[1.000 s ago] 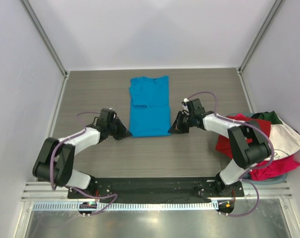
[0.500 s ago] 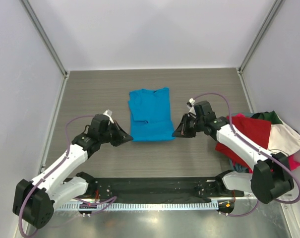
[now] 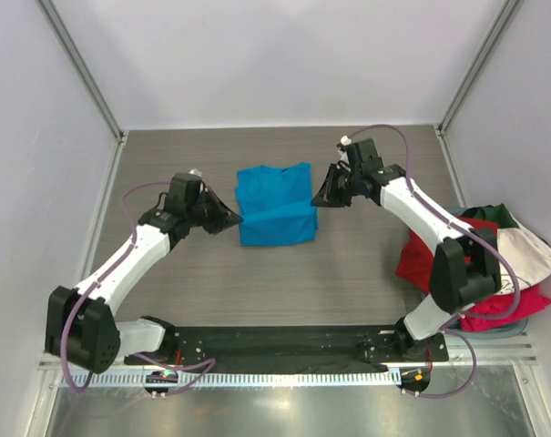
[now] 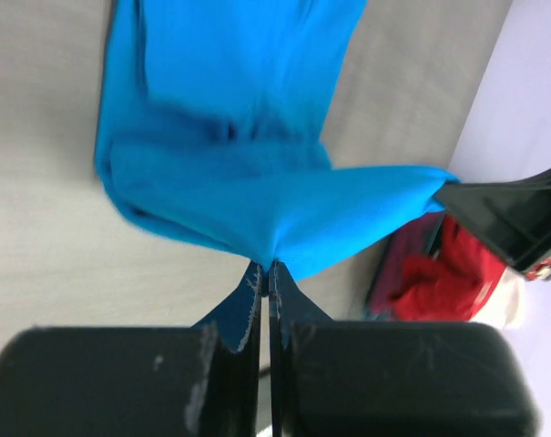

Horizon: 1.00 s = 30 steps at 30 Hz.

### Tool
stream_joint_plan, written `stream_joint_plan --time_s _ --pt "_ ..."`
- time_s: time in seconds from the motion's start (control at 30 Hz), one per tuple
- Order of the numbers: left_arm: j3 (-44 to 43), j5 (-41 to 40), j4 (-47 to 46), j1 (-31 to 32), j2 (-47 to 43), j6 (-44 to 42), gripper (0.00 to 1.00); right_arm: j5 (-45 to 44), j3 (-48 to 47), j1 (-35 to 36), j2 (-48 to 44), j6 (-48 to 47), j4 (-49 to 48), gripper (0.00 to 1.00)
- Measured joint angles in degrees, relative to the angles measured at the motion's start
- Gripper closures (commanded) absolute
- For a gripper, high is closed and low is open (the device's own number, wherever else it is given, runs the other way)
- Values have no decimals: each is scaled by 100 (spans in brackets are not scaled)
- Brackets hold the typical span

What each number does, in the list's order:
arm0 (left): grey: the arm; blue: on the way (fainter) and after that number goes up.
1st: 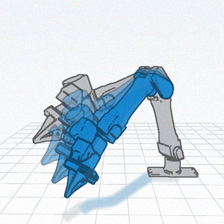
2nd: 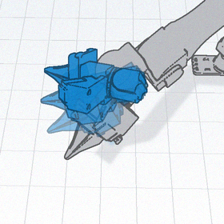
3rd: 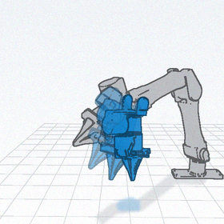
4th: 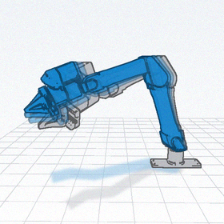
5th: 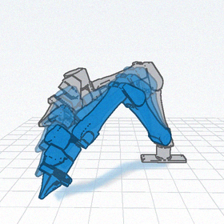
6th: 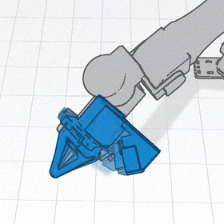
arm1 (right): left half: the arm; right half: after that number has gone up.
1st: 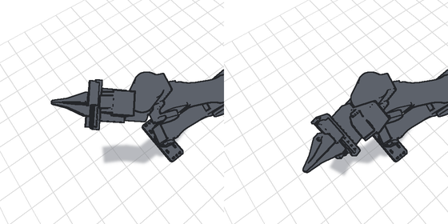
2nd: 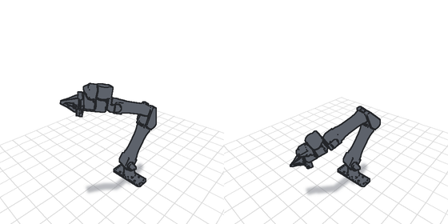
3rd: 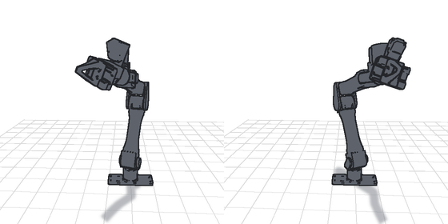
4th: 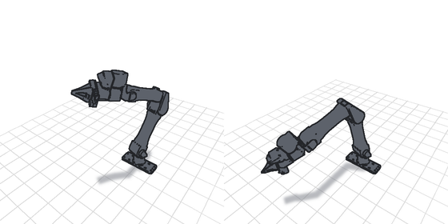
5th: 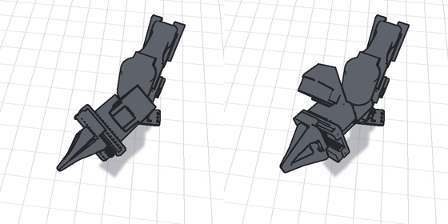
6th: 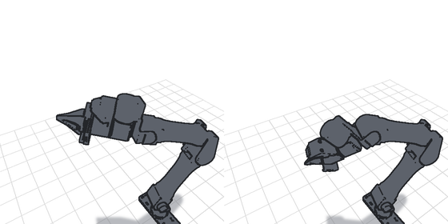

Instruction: Fold and stack the t-shirts

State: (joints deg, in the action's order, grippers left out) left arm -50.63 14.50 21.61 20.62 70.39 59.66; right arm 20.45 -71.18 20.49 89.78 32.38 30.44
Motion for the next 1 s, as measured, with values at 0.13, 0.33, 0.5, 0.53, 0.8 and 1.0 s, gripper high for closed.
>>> stream_joint_plan --time_s 0.13,0.33,0.5,0.53,0.8,1.0 --pt "-671 13 -153 -319 745 -35 100 35 -785 -219 870 -46 4 99" --pt "-1576 90 -387 -647 1873 -101 100 210 -1773 -457 1945 -63 -4 99" --pt "-2175 184 -531 -903 2785 -98 100 409 -2723 -621 2717 -55 -7 99" --pt "-2334 192 -555 -944 2986 -92 100 444 -2957 -647 2881 -52 -22 99" --pt "-4594 190 -579 -1099 5139 -210 30 389 -4719 -837 4280 72 -256 12" --pt "-5515 173 -544 -1220 6264 -367 12 -116 -4745 -970 4868 35 -857 1"
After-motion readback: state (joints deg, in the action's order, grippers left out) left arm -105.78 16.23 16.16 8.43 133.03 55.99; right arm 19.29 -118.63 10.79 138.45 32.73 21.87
